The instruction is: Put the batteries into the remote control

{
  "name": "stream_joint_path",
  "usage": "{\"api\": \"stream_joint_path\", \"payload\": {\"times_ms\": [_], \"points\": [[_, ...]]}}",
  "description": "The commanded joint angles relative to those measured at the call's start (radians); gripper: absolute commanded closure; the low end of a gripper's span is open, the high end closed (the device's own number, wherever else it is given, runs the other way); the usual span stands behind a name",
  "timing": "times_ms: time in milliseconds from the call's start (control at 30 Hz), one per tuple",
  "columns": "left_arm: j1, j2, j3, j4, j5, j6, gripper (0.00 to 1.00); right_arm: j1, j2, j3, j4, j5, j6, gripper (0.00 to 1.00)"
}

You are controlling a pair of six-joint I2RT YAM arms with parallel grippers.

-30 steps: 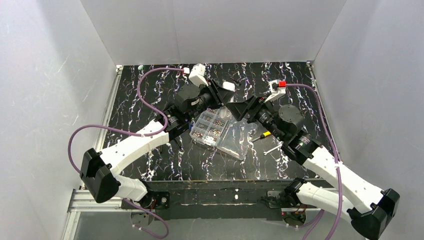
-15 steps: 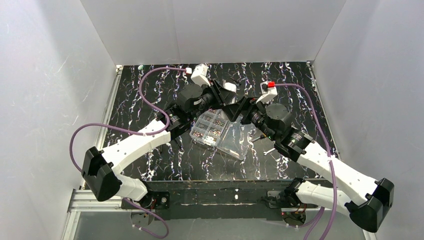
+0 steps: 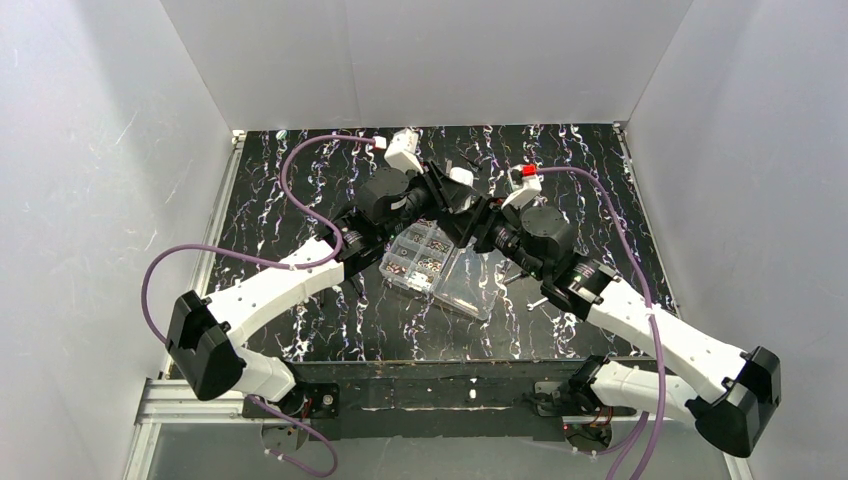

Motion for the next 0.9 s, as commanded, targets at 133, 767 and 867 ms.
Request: {"api": "stream_joint_path", "payload": {"times_ms": [133, 767, 867], "points": [[-0.006, -0.021, 0.04, 0.053, -0.043, -0.003, 1.0, 0.012, 0.025, 0.021, -0.007, -0.019, 0.014, 0.4], [-0.006, -0.085, -0.033, 0.065, -0.045, -0.014, 0.57, -0.001, -0.057, -0.007, -0.089, -0.127, -0.091, 0.99], [-0.007, -0.086, -0.032, 0.072, -0.037, -0.019, 0.51, -0.018, -0.077, -0.012, -0.109, -0.157, -0.106, 0.99]]}}
